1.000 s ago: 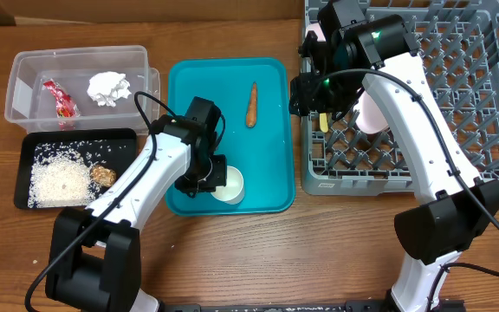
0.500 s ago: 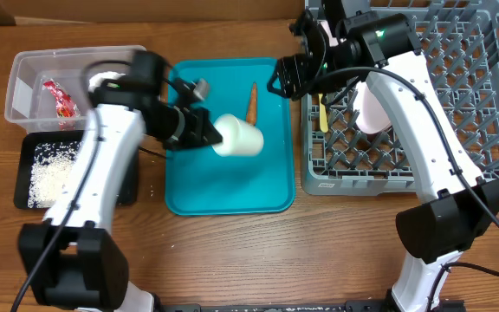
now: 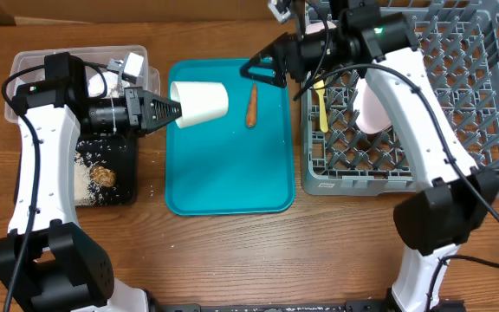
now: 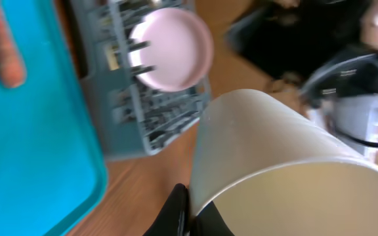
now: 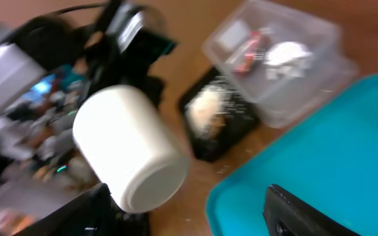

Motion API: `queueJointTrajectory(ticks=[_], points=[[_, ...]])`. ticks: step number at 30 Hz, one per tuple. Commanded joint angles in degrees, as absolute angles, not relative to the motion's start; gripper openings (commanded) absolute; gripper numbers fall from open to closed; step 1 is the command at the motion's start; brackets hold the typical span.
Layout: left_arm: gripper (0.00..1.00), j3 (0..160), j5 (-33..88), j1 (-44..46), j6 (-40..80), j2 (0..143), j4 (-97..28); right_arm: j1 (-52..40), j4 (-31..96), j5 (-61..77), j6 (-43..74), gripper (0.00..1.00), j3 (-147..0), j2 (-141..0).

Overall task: Sort waste into correct bins and load items into the dishwasher
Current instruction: 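Lift the white cup and move it toward the right gripper, then grasp the white cup with the right gripper, release with left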

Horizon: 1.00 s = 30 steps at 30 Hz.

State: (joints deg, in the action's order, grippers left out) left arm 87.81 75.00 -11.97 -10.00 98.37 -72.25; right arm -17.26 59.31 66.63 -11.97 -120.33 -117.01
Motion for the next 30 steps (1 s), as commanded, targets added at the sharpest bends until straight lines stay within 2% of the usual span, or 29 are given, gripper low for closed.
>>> queueJointTrajectory(ticks=[1, 10, 14, 30], points=[[0.04, 89.0, 84.6, -11.9, -13.4, 98.1, -72.4, -17.2, 59.2, 81.0, -20.6, 0.76, -118.9, -119.7], [0.04, 89.0, 86.6, -11.6, -13.4, 98.1, -71.9, -19.5, 57.0, 86.2, -24.5, 0.76, -117.7, -119.8], [0.04, 89.0, 86.6, -11.4, -13.3, 98.1, -70.9, -19.9, 54.8, 89.9, -24.5, 0.72, -117.7, -119.8], [0.04, 89.0, 86.5, -11.1, -10.0, 98.1, -66.4, -23.9, 52.9, 89.7, -24.3, 0.71, -117.7, -119.8]])
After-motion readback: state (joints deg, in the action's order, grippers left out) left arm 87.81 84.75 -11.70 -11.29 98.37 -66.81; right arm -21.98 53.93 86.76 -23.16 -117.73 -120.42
